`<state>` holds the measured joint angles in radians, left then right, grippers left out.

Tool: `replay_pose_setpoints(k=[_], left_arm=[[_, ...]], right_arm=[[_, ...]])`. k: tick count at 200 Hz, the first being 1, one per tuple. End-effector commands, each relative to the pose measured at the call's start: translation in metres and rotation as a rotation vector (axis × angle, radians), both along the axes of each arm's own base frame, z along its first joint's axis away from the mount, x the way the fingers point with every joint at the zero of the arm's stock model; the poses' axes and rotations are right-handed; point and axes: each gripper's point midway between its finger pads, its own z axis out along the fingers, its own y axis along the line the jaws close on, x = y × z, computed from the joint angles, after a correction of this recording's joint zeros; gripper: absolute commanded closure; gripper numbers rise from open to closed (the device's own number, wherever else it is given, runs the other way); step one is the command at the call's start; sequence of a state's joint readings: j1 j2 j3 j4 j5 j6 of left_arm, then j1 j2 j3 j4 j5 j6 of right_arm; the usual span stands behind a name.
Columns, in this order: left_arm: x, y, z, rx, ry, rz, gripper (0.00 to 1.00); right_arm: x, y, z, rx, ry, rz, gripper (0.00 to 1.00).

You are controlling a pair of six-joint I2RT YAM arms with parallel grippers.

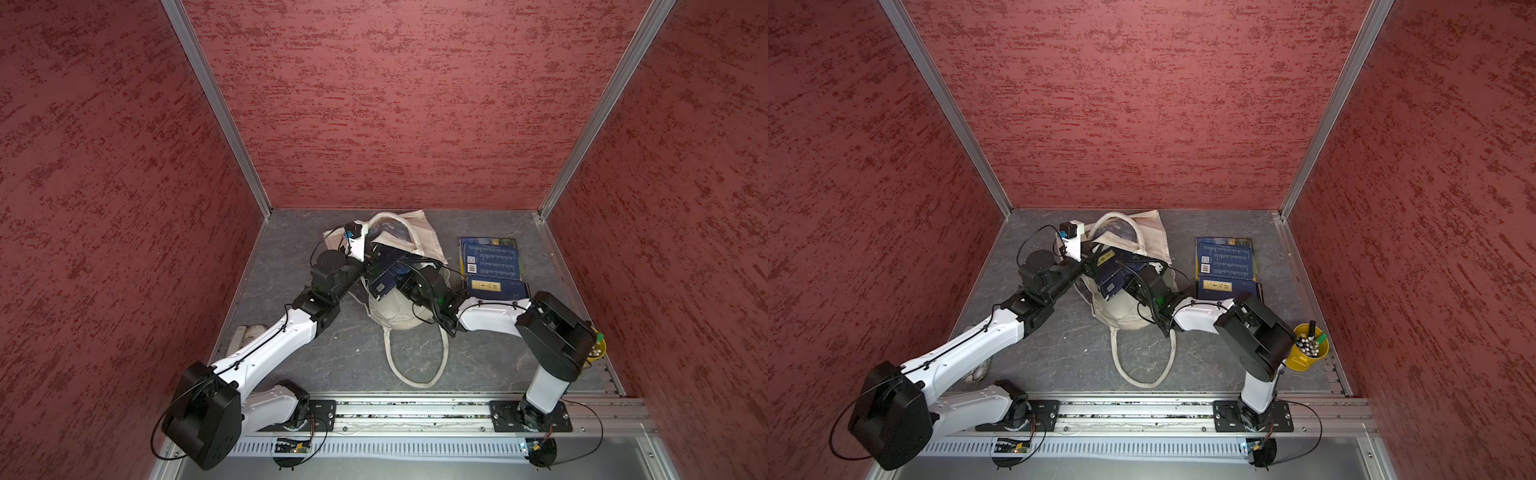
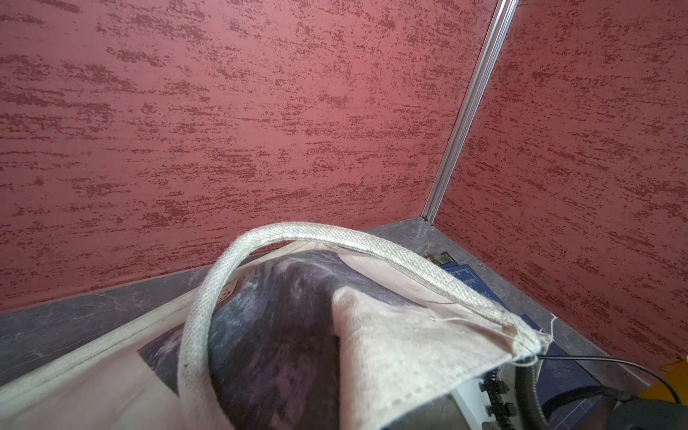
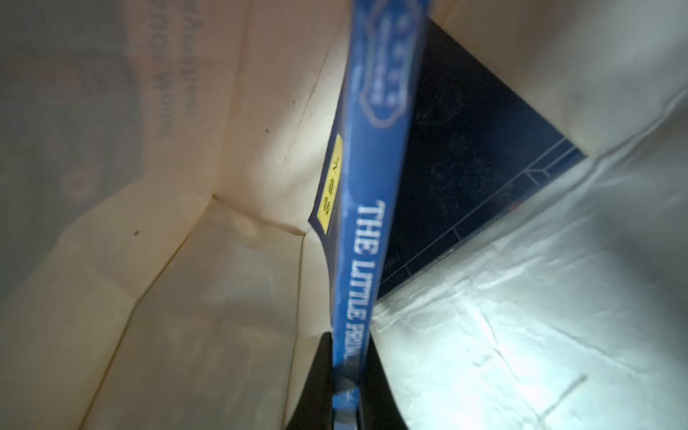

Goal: Take out the books from the canvas bag
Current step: Pick up the book from the canvas bag.

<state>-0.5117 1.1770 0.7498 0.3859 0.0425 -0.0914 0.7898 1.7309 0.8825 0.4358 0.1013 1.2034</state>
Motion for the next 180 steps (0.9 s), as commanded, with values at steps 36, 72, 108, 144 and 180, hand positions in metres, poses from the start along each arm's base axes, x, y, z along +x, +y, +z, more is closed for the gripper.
replay_pose_setpoints(k=[36,72,108,144,180], left_arm=[[0.004,0.005,0.029,-0.051,-0.046,0.033,1.0],[0.009,0.01,0.028,-0.059,-0.027,0.064,1.0],[0.012,0.014,0.028,-0.057,-0.022,0.091,1.0],[0.015,0.018,0.025,-0.054,-0.009,0.113,1.0],[0.019,0.022,0.023,-0.054,0.003,0.138,1.0]], right_arm=[[-0.029,0.004,0.064,-0.006,-0.169,0.154,1.0],[-0.054,-0.009,0.091,-0.071,-0.263,0.218,1.0],[-0.078,-0.025,0.124,-0.074,-0.373,0.265,1.0],[-0.111,-0.021,0.166,-0.077,-0.514,0.386,1.0],[-0.15,-0.034,0.222,-0.013,-0.686,0.442,1.0]])
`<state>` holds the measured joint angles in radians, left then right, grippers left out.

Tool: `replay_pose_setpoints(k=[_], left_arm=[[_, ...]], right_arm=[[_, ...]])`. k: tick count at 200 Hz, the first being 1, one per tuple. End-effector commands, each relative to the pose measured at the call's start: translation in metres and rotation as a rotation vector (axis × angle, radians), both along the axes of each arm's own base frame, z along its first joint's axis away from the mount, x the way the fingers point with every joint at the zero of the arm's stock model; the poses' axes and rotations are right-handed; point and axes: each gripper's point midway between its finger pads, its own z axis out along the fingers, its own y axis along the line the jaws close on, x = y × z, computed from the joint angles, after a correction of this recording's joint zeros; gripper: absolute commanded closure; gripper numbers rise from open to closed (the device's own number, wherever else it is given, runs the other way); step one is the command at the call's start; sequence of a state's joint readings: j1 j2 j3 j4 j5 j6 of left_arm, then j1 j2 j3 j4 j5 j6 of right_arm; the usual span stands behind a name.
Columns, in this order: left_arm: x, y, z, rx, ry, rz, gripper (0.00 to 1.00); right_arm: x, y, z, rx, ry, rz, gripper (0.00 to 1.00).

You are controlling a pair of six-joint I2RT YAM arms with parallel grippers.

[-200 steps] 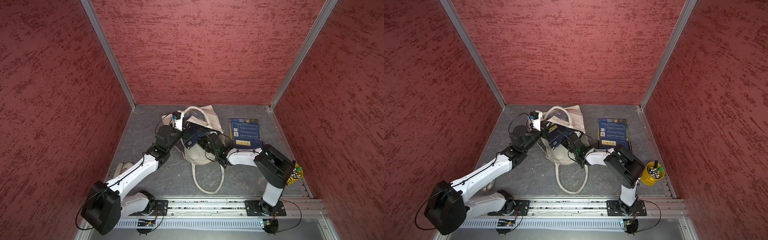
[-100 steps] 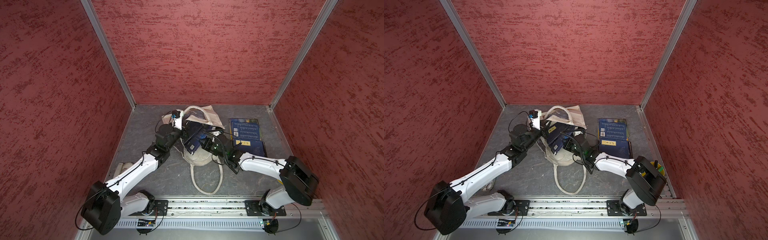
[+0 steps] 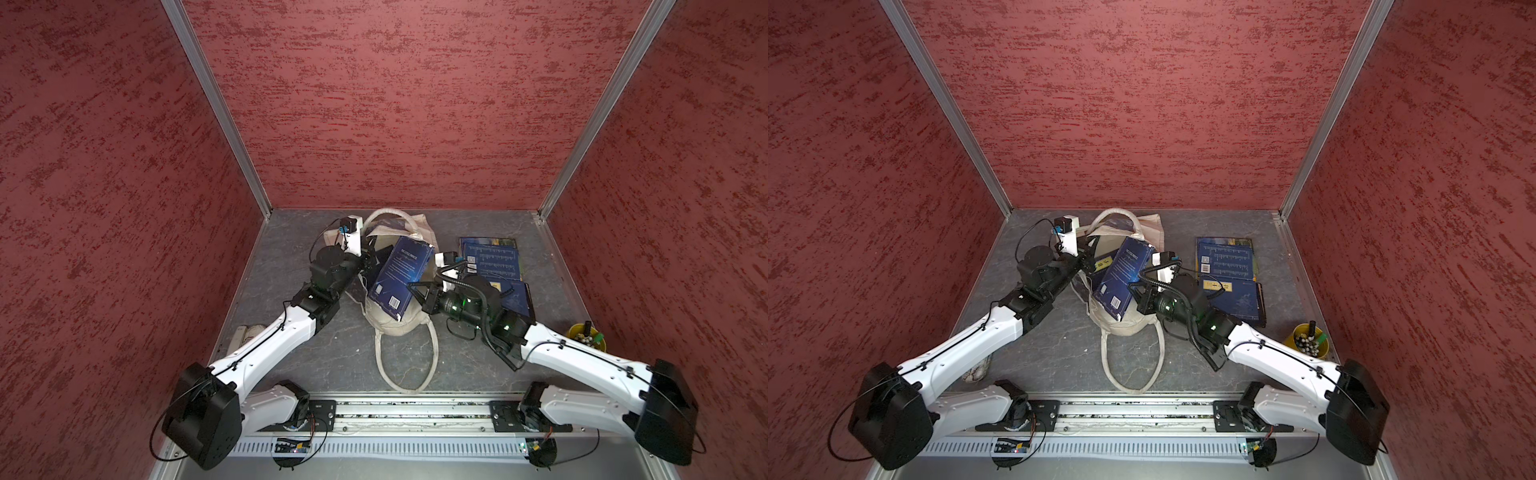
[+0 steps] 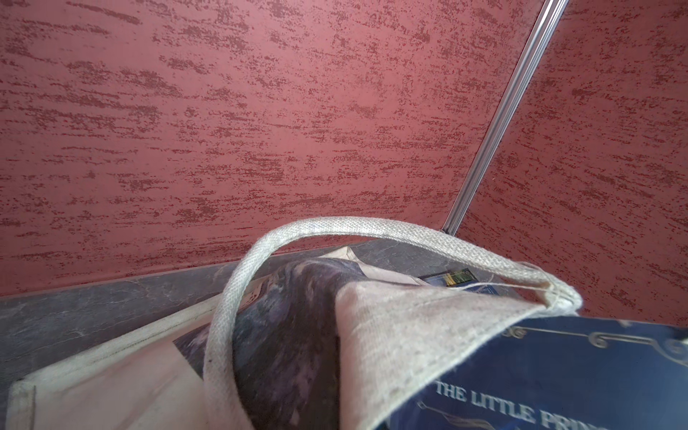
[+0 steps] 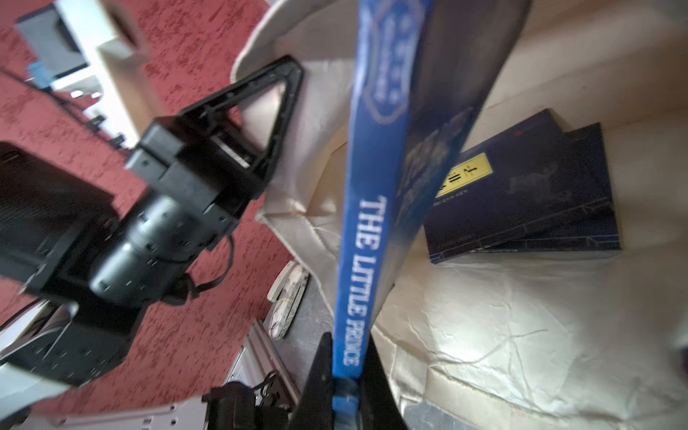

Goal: Take out the books from the canvas bag
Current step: Pick up the book from the canvas bag, then place the book on the book.

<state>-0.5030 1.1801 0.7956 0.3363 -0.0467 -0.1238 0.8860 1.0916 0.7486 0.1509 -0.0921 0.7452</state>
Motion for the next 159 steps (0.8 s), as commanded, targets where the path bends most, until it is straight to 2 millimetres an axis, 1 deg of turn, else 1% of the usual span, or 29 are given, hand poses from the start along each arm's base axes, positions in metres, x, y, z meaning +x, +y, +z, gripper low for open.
replay_pose_setpoints(k=[1,28,39,63,78,79,80,81,82,86,103,109,120,140,159], left_arm=[[0.007,0.007,0.014,-0.032,-0.017,0.04,1.0],[0.01,0.01,0.012,-0.03,-0.007,0.057,1.0],[0.01,0.011,0.012,-0.03,-0.006,0.062,1.0],[0.012,0.013,0.011,-0.026,-0.001,0.075,1.0],[0.012,0.015,0.011,-0.024,-0.003,0.079,1.0],[0.013,0.015,0.011,-0.024,-0.003,0.08,1.0],[0.013,0.014,0.011,-0.024,-0.002,0.08,1.0],[0.013,0.015,0.011,-0.024,-0.002,0.081,1.0],[0.013,0.015,0.011,-0.023,-0.002,0.082,1.0],[0.013,0.014,0.01,-0.023,-0.002,0.08,1.0],[0.014,0.015,0.009,-0.019,0.004,0.082,1.0],[0.015,0.015,0.008,-0.019,0.006,0.083,1.0],[0.015,0.015,0.008,-0.019,0.005,0.083,1.0],[0.014,0.015,0.008,-0.017,0.004,0.08,1.0],[0.013,0.015,0.009,-0.016,0.002,0.081,1.0]], right_arm=[[-0.025,-0.008,0.081,0.124,-0.237,0.067,1.0],[-0.046,-0.032,0.12,0.231,-0.338,0.063,1.0],[-0.049,-0.041,0.131,0.263,-0.358,0.044,1.0],[-0.057,-0.051,0.14,0.291,-0.379,0.042,1.0],[-0.064,-0.06,0.139,0.305,-0.39,0.041,1.0],[-0.065,-0.061,0.138,0.307,-0.392,0.041,1.0],[-0.066,-0.064,0.145,0.329,-0.409,0.035,1.0],[-0.061,-0.072,0.154,0.372,-0.41,-0.017,1.0],[-0.059,-0.077,0.158,0.395,-0.411,-0.047,1.0],[-0.054,-0.088,0.163,0.423,-0.41,-0.108,1.0],[-0.041,-0.113,0.164,0.42,-0.408,-0.259,1.0],[-0.034,-0.123,0.161,0.415,-0.388,-0.328,1.0],[-0.027,-0.136,0.159,0.416,-0.378,-0.411,1.0],[-0.01,-0.157,0.142,0.375,-0.341,-0.579,1.0],[0.004,-0.176,0.119,0.347,-0.273,-0.711,1.0]])
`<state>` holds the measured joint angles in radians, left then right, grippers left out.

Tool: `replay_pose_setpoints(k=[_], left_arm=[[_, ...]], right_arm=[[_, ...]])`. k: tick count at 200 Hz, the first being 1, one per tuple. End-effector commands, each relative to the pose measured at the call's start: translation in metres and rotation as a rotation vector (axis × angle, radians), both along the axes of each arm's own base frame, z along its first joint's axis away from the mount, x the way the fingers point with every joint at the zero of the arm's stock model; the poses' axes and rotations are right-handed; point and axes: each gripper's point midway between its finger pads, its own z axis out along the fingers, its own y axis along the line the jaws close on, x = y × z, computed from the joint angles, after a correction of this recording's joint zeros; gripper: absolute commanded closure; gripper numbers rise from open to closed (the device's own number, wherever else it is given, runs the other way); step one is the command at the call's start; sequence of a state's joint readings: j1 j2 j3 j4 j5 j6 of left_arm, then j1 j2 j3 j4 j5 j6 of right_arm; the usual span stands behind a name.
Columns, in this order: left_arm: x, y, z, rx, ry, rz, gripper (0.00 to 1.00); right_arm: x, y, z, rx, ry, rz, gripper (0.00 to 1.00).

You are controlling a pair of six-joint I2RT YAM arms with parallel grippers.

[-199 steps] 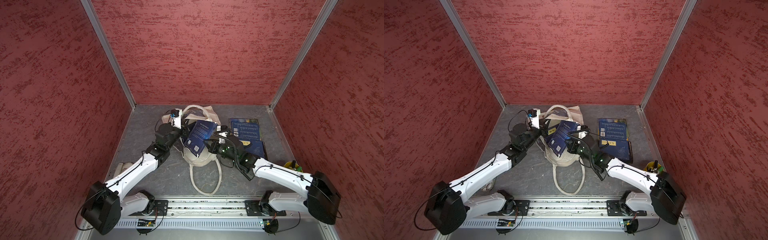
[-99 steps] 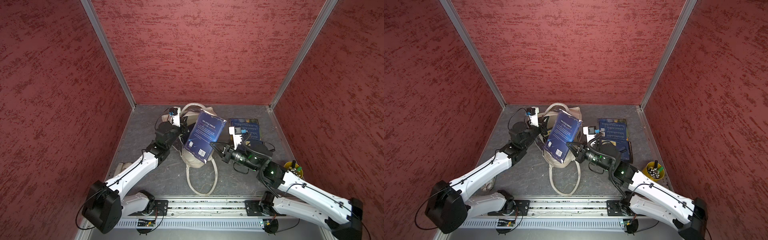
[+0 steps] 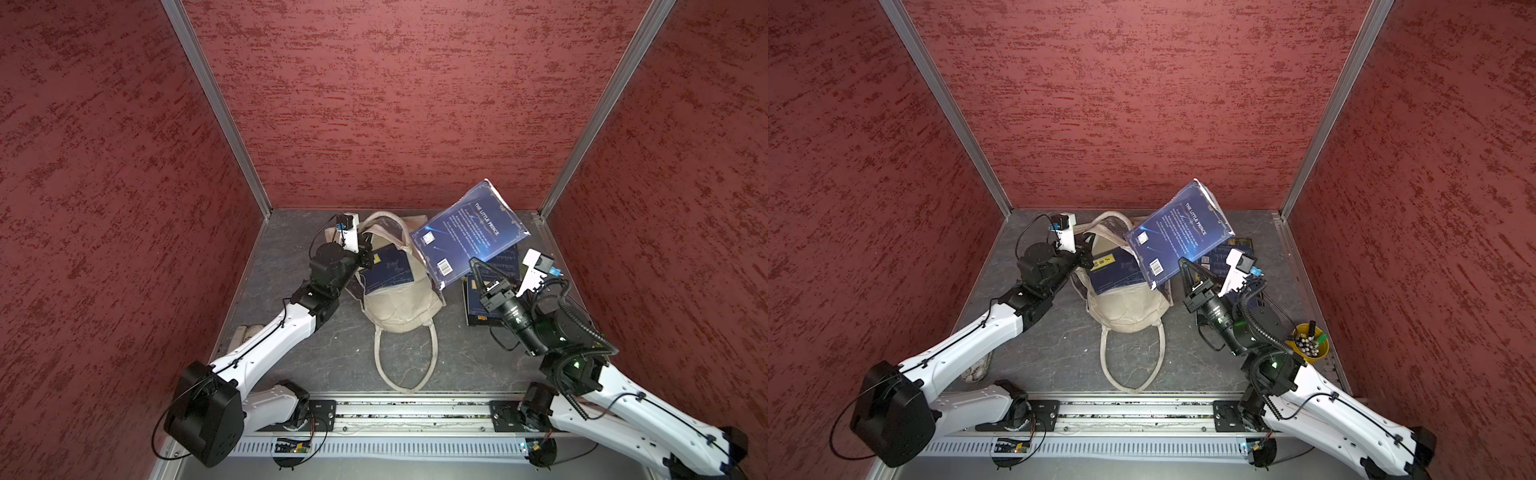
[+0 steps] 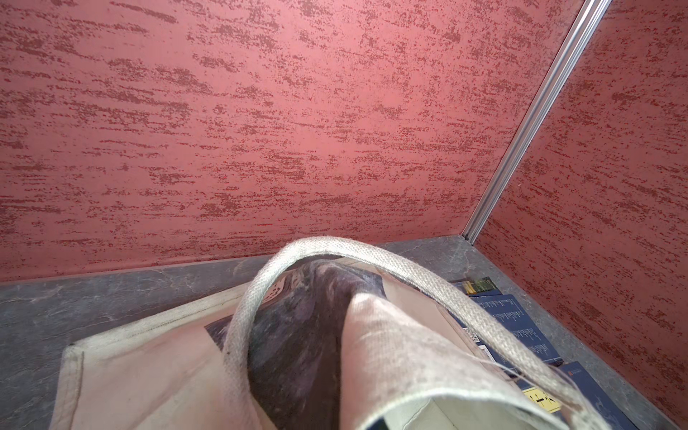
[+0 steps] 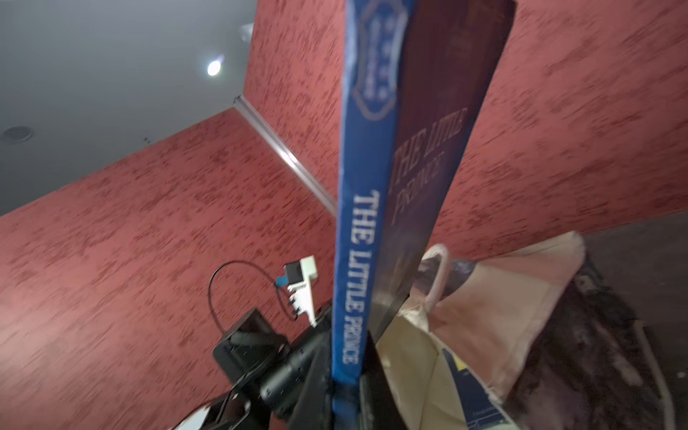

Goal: Take out the books from the canvas bag
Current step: Place the book on the book.

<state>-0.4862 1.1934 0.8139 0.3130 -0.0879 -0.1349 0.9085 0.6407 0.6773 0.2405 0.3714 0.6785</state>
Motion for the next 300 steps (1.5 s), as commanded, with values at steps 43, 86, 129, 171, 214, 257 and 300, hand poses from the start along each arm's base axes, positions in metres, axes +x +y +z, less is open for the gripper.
replay_pose_setpoints(k=[43,86,129,171,214,257,300], left_arm=[[0.005,0.002,0.009,-0.01,-0.013,0.015,1.0],[0.004,0.001,0.01,-0.013,-0.013,0.008,1.0],[0.001,-0.003,0.01,-0.005,-0.019,-0.006,1.0],[-0.001,-0.004,0.013,-0.007,-0.026,-0.016,1.0],[-0.001,-0.005,0.013,-0.007,-0.028,-0.021,1.0],[-0.002,-0.006,0.013,-0.003,-0.029,-0.023,1.0],[-0.001,-0.006,0.013,-0.001,-0.028,-0.027,1.0]], right_arm=[[0.028,-0.085,-0.058,0.157,0.181,-0.383,1.0],[0.04,-0.092,-0.122,0.171,0.311,-0.437,1.0],[0.052,-0.092,-0.188,0.255,0.423,-0.454,1.0],[0.052,-0.113,-0.232,0.37,0.456,-0.537,1.0],[0.055,-0.119,-0.269,0.42,0.529,-0.569,1.0],[0.051,-0.125,-0.299,0.415,0.652,-0.623,1.0],[0.045,-0.128,-0.308,0.392,0.704,-0.609,0.46]])
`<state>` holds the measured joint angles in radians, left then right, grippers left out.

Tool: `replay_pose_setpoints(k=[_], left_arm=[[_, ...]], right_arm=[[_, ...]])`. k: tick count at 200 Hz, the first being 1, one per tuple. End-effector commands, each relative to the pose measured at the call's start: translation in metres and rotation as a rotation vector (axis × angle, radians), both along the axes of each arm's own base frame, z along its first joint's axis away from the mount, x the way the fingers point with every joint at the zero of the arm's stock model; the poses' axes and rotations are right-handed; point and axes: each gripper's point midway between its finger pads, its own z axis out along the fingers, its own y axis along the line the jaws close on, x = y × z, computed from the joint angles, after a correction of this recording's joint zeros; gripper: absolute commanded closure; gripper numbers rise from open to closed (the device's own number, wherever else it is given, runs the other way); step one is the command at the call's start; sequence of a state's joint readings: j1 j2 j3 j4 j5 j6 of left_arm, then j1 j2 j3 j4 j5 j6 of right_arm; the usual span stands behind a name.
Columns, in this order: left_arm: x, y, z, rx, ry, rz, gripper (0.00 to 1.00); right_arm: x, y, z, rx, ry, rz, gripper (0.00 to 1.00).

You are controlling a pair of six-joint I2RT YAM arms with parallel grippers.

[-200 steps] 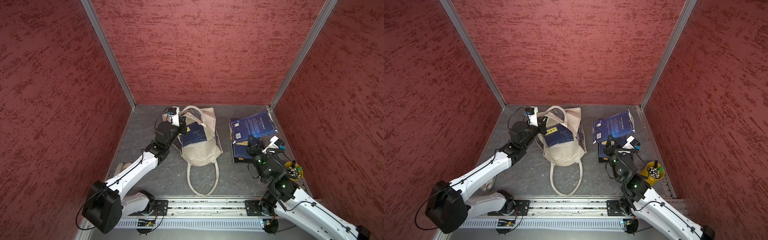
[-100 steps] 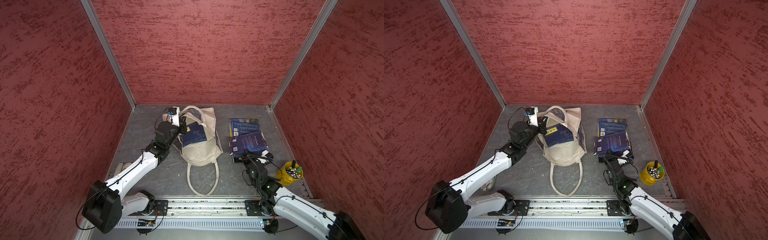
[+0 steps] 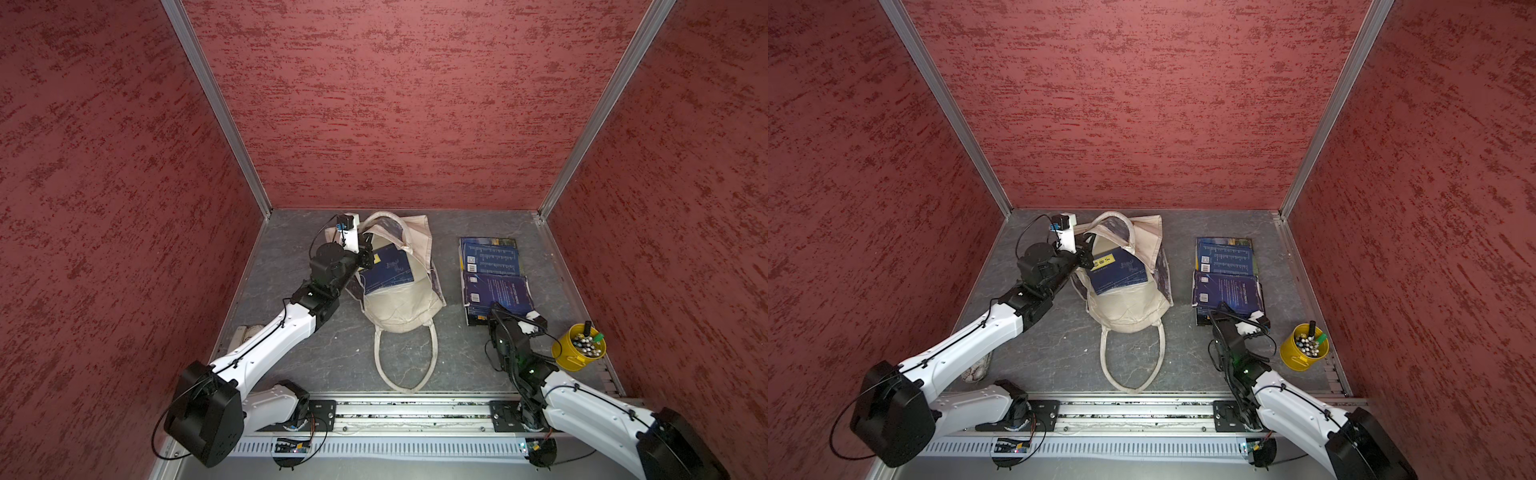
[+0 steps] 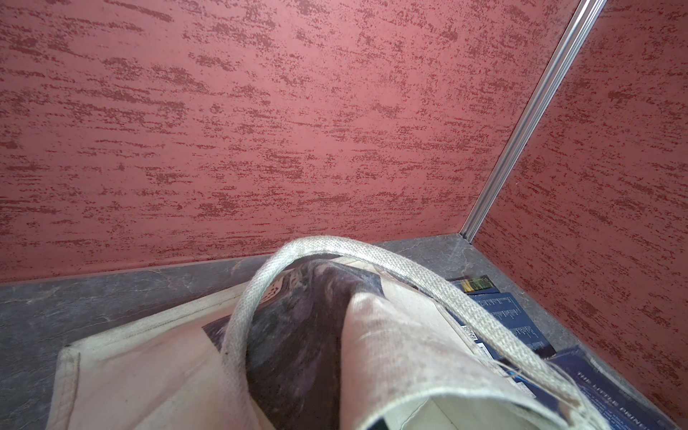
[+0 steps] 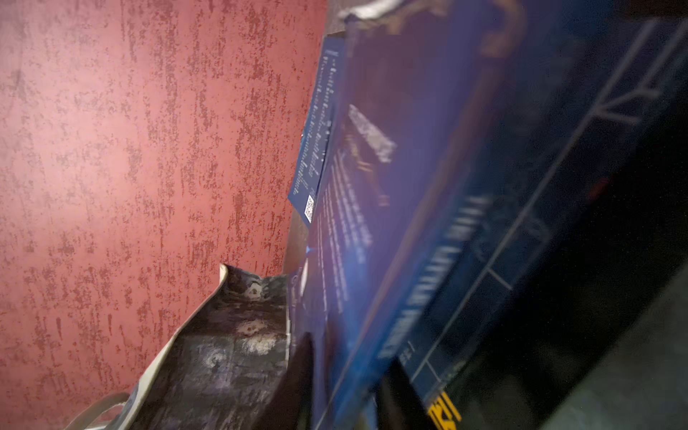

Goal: Take out the books from the canvas bag
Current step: Place the book on the book.

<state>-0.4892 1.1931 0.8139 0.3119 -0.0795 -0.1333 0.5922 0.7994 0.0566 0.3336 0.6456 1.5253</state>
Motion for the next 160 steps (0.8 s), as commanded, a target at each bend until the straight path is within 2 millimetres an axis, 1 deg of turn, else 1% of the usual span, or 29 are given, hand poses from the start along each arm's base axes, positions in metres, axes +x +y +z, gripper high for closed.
replay_pose_setpoints(k=[1,20,25,26,27,29,47,65,80,92,100,107,115,127,140,150,160], left_arm=[[0.0,-0.004,0.013,-0.002,-0.028,-0.016,1.0],[-0.001,-0.005,0.014,-0.002,-0.029,-0.021,1.0],[-0.001,-0.005,0.013,-0.002,-0.03,-0.022,1.0],[-0.001,-0.004,0.013,-0.002,-0.03,-0.021,1.0],[-0.001,-0.004,0.013,-0.002,-0.029,-0.021,1.0],[-0.001,-0.005,0.014,-0.002,-0.03,-0.022,1.0],[-0.002,-0.004,0.015,-0.002,-0.033,-0.021,1.0],[-0.002,-0.004,0.016,-0.007,-0.033,-0.024,1.0],[-0.002,-0.005,0.016,-0.01,-0.03,-0.028,1.0],[-0.002,-0.006,0.016,-0.012,-0.03,-0.031,1.0],[-0.002,-0.006,0.017,-0.016,-0.031,-0.032,1.0],[-0.002,-0.007,0.017,-0.016,-0.029,-0.038,1.0],[-0.002,-0.008,0.017,-0.021,-0.027,-0.042,1.0],[-0.002,-0.009,0.016,-0.024,-0.024,-0.05,1.0],[-0.003,-0.01,0.016,-0.026,-0.022,-0.056,1.0],[-0.004,-0.01,0.016,-0.028,-0.023,-0.063,1.0],[-0.006,-0.013,0.016,-0.03,-0.024,-0.076,1.0]], right_arm=[[-0.003,-0.003,-0.002,0.029,0.028,-0.008,0.44],[-0.007,-0.002,-0.003,0.047,0.057,0.015,0.19],[-0.009,-0.001,0.0,0.056,0.059,0.021,0.12],[-0.009,-0.001,0.0,0.057,0.061,0.022,0.06],[-0.009,-0.001,0.001,0.058,0.061,0.021,0.04],[-0.01,-0.001,0.001,0.062,0.064,0.025,0.02],[-0.015,-0.001,0.011,0.069,0.073,0.042,0.01],[-0.023,-0.006,0.023,0.047,0.102,0.041,0.01],[-0.027,-0.005,0.037,0.042,0.09,0.064,0.01],[-0.026,-0.001,0.055,0.036,0.041,0.103,0.01],[-0.022,0.006,0.07,0.031,-0.022,0.147,0.01],[-0.018,0.02,0.083,0.032,-0.086,0.221,0.01],[-0.015,0.034,0.093,0.029,-0.128,0.289,0.01],[-0.008,0.058,0.101,0.008,-0.135,0.388,0.01],[-0.003,0.085,0.1,-0.025,-0.108,0.465,0.02],[-0.004,0.105,0.102,-0.026,-0.13,0.499,0.04],[-0.01,0.122,0.106,-0.042,-0.154,0.511,0.06]])
